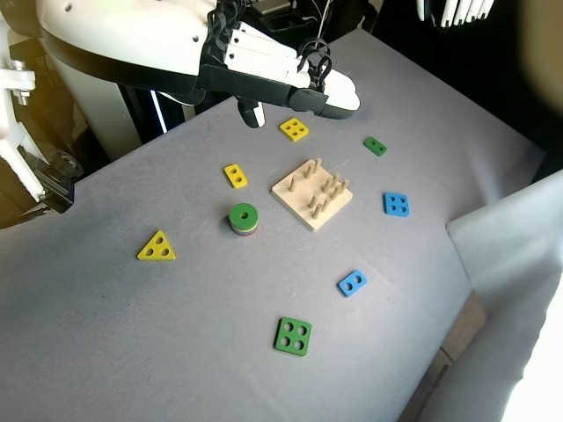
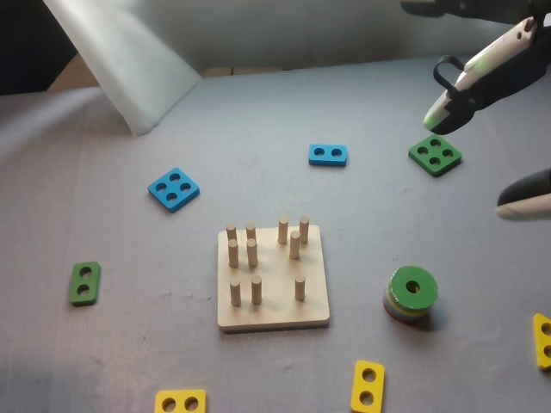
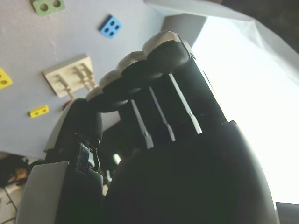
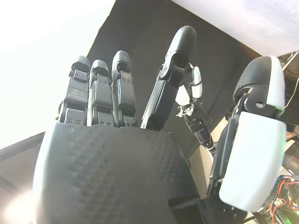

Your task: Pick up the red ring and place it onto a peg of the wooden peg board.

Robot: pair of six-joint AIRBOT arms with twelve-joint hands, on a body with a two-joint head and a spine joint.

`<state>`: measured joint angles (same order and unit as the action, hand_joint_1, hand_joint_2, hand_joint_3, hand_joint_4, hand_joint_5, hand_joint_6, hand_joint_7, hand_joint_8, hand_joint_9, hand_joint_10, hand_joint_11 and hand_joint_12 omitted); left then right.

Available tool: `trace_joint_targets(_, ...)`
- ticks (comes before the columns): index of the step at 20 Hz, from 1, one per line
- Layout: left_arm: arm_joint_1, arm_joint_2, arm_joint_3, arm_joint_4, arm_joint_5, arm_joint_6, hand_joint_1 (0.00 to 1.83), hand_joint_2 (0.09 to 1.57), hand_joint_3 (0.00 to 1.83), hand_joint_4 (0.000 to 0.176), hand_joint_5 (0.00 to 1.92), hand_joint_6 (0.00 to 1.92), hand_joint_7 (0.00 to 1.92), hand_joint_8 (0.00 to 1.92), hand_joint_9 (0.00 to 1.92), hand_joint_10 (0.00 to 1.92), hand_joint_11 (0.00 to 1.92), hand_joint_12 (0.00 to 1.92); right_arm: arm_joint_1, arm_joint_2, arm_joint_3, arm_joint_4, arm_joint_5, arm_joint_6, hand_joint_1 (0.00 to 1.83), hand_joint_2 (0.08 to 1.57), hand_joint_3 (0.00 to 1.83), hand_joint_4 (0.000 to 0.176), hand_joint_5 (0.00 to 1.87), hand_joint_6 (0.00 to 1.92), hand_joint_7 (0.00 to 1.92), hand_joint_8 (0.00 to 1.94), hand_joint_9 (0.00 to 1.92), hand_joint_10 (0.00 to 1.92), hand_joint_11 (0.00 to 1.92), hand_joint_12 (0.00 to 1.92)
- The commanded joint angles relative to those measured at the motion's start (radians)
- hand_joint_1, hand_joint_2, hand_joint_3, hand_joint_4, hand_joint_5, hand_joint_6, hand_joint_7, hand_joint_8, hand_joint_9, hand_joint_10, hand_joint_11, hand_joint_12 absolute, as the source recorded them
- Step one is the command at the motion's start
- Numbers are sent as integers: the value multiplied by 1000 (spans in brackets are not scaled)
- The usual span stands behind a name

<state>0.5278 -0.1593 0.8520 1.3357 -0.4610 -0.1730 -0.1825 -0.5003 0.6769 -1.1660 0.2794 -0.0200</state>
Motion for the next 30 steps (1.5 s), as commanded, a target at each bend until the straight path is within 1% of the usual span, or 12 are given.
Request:
trace_joint_targets(1,-8,6,6,-35,-7,6,601,1519,35,0,1006,1921,1206,1921,1236,1921,1295,1921,11,3,-2,34,46,7,719,897,15,176,878,42,109,2,0,0,0,0)
trace_joint_targets(6,-8,5,7,-35,-6,6,614,1526,11,0,1018,1921,1208,1921,1254,1921,1300,1921,10,3,-1,34,48,5,727,895,8,176,894,32,128,4,0,0,0,0)
trace_joint_targets(8,-8,1,7,-35,-7,6,611,1528,11,0,1019,1921,1209,1921,1256,1921,1301,1921,5,-2,0,34,48,-38,729,896,8,176,894,30,126,3,0,0,0,0)
trace_joint_targets(10,-8,0,7,-35,-8,6,612,1524,8,0,1016,1921,1218,1921,1250,1921,1295,1921,0,-21,9,34,48,-51,724,892,5,176,893,29,121,1,0,0,0,0)
trace_joint_targets(13,-8,0,7,-35,-8,6,597,1535,6,0,1007,1921,1205,1921,1227,1921,1280,1921,-22,-78,57,34,10,-37,723,892,4,176,881,17,141,7,0,0,0,0)
trace_joint_targets(15,-8,0,7,-35,-8,6,601,1536,4,0,1004,1921,1203,1921,1228,1921,1285,1921,-61,-131,109,34,8,25,707,893,4,176,874,11,150,8,0,0,0,0)
trace_joint_targets(17,-8,0,9,-35,-8,6,593,1541,3,0,1005,1921,1190,1921,1227,1921,1289,1921,-105,-171,135,34,-11,30,682,872,0,176,864,5,124,1,0,0,0,0)
trace_joint_targets(19,-8,0,9,-35,-10,6,600,1542,3,0,1004,1921,1189,1921,1232,1921,1288,1921,-140,-200,137,34,-31,-2,697,836,0,176,861,3,100,0,0,0,0,0)
trace_joint_targets(21,-8,0,9,-35,-10,6,601,1541,2,0,1010,1921,1196,1921,1242,1921,1282,1921,-161,-231,140,34,-60,-50,634,822,0,176,768,0,47,0,0,0,0,0)
trace_joint_targets(23,-8,0,9,-35,-10,6,614,1541,0,0,1003,1921,1185,1921,1231,1921,1269,1921,-181,-264,156,34,-75,-60,645,844,0,176,693,0,70,10,0,0,0,0)
trace_joint_targets(27,-8,2,10,-35,-10,6,614,1539,0,0,1012,1921,1195,1921,1229,1921,1279,1921,-210,-341,215,34,-113,-60,685,820,0,176,754,21,92,9,0,0,0,0)
trace_joint_targets(30,-8,2,10,-35,-9,6,640,1531,0,0,1012,1921,1205,1921,1238,1921,1297,1921,-228,-376,241,34,-135,-74,739,811,0,176,791,27,118,15,0,0,0,0)
